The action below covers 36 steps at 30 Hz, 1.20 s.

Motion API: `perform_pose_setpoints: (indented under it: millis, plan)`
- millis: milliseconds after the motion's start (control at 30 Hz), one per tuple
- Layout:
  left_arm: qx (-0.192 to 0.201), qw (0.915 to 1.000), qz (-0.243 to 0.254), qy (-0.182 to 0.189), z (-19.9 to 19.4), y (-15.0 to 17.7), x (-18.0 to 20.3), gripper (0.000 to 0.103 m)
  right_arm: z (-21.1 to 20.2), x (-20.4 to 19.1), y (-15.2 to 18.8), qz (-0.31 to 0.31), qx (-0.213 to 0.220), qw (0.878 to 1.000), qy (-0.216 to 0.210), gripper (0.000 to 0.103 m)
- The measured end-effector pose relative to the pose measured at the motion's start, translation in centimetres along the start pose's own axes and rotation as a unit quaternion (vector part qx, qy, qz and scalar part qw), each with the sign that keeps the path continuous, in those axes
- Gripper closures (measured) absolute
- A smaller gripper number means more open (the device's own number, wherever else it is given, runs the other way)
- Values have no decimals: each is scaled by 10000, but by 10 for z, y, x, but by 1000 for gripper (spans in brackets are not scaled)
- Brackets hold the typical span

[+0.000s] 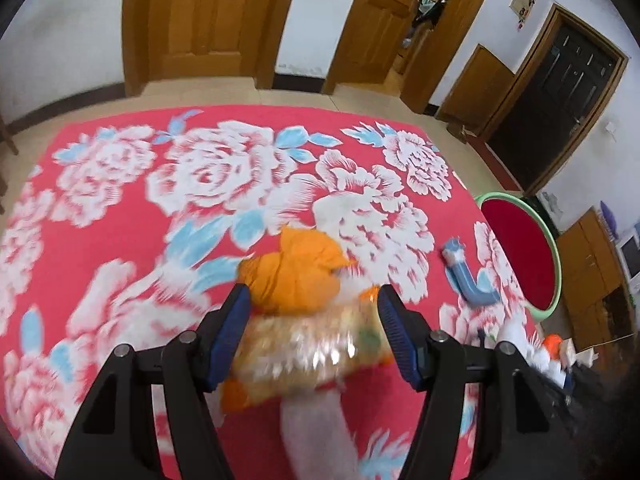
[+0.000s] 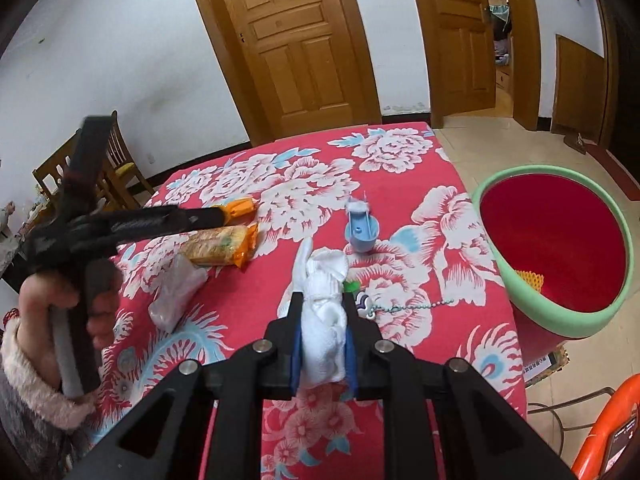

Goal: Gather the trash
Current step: 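Grasp the orange wrapped candy with the left tool while the right tool grasps white socks, then carry candy and socks over the red basin and open both tools to drop them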

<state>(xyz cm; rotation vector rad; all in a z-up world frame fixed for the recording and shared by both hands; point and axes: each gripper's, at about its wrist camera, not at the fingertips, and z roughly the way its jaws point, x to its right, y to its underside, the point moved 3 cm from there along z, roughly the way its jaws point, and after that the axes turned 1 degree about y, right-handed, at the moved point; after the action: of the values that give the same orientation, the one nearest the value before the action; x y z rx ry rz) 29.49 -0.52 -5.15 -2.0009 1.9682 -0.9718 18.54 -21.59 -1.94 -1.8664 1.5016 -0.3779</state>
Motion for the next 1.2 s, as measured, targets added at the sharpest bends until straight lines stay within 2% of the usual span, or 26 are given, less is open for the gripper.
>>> perform_pose_setpoints:
  millis: [67, 100, 167, 233, 333, 500, 767, 1067, 1200]
  plan:
    - [-64, 9999, -152, -45, 11, -6, -4, 45, 2, 2, -1, 12, -20, 10000, 45, 84]
    - [-69, 9998, -156, -142, 15, -9, -6, 54, 3, 4, -2, 25, 2, 10000, 77, 84]
    - [-75, 9999, -103, -75, 18, -11, -5, 60, 4, 8, -4, 76, 23, 9999, 97, 84]
    - [-13, 10000, -8, 52, 17, -11, -1, 75, 3, 12, -5, 126, 40, 9999, 66, 84]
    - [128, 9997, 206, 23, 12, -10, 7, 80, 0, 17, -10, 156, 89, 9998, 66, 84]
    - [275, 9983, 520, 56, -4, -6, 28, 81, -6, 19, -16, 210, 192, 9996, -11, 84]
    - [381, 9950, 871, 316, -27, 3, 74, 81, -23, 27, -25, 331, 417, 9986, -61, 84]
    - [398, 9881, 1399, 495, -17, 17, 139, 81, -52, 65, -29, 630, 687, 9953, 266, 84]
    - [339, 9857, 1475, 745, -6, 19, 169, 80, -66, 87, -24, 775, 705, 9932, 503, 84]
